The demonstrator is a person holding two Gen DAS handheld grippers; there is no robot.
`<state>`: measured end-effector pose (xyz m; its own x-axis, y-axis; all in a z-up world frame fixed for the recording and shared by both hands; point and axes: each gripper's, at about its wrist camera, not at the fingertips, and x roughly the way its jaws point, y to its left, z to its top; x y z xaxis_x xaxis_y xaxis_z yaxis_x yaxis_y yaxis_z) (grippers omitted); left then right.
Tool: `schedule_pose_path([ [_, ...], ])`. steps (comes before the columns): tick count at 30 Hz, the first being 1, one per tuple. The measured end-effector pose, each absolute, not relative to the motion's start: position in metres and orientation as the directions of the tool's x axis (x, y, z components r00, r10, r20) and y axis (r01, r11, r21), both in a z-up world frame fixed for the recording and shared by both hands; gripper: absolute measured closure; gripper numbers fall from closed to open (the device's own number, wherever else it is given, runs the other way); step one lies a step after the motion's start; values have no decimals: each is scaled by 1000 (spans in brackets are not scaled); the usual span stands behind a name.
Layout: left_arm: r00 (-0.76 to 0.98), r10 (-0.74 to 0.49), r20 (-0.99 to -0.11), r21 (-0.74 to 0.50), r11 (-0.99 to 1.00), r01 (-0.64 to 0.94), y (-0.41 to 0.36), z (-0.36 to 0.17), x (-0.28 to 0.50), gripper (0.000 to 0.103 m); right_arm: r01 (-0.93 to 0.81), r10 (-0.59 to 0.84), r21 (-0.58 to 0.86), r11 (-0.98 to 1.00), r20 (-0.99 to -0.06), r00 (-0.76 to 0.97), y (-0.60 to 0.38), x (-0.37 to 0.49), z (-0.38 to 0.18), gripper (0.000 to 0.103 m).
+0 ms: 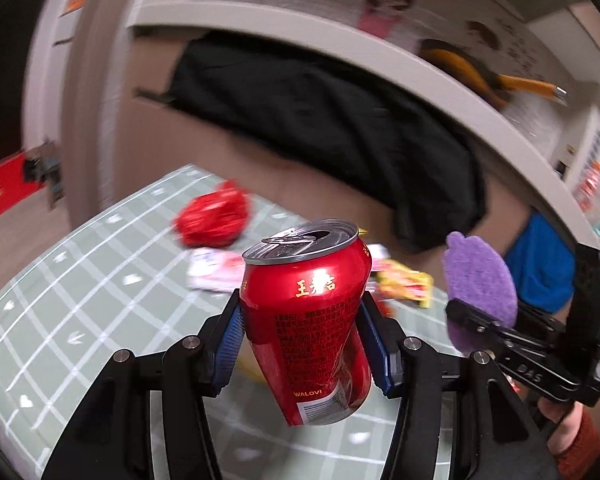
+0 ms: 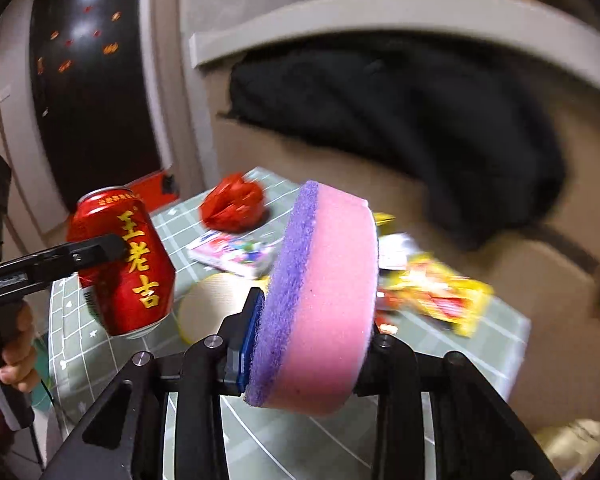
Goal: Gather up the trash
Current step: 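Carry the can with the left gripper while the right gripper carries the sponge to the bag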
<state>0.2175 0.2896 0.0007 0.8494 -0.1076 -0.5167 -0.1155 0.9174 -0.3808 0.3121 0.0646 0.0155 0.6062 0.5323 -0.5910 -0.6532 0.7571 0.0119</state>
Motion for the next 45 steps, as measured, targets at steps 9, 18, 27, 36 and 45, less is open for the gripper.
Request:
schedule_pose_path([
  [9, 860, -251, -444, -337, 936, 99, 159, 50, 238, 48, -495, 398, -103, 863, -465, 790, -69, 265, 65, 71],
  [18, 813, -389, -433, -252, 918, 305, 14, 75, 242, 48, -296, 249, -74, 952, -372, 894, -196, 228, 90, 71],
  [27, 767, -432, -475, -197, 901, 386, -67, 68, 244, 48, -184, 156, -39, 982, -372, 915, -269, 217, 81, 71],
  [36, 631, -492, -599, -257, 865, 431, -112, 16, 270, 48, -140, 137, 25, 990, -430, 892, -303, 227, 45, 71],
  [45, 470, -466, -750, -271, 864, 424, -157, -55, 311, 48, -116, 165, 126, 985, -526, 834, -334, 257, -4, 71],
])
